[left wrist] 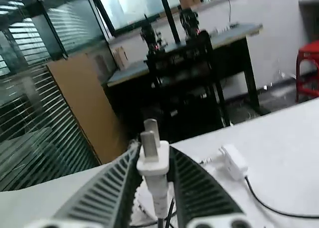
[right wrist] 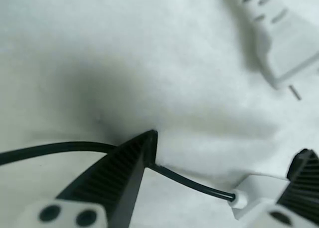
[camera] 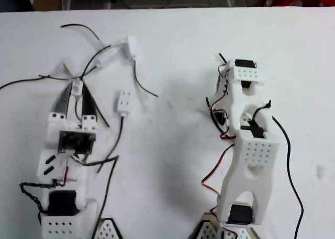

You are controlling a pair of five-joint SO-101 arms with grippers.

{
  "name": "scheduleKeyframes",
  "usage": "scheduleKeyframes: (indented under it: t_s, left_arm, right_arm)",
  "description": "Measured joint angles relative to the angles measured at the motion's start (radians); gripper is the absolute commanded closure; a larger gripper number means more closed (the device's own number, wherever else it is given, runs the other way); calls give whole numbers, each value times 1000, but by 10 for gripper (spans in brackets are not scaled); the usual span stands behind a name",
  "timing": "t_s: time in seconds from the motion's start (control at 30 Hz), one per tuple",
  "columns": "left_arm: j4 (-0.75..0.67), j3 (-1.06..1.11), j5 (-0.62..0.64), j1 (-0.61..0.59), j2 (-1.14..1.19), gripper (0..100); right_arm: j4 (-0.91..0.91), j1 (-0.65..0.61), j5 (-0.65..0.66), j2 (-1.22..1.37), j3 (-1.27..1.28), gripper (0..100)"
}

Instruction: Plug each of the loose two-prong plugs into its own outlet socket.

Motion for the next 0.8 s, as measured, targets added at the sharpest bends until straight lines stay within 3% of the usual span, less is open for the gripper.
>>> scheduleKeyframes:
  t_s: [0.17,0.47,0.8]
  left_arm:
    - [-48,12,130,8,-5,977]
    - [-299,12,414,34,-5,976]
    - [-325,58,448,295,-9,976]
  right_arm:
    - [0,0,0,0,0,577]
    - [3,-34,0,3,-11,577]
    - [149,-97,0,-91,-269,577]
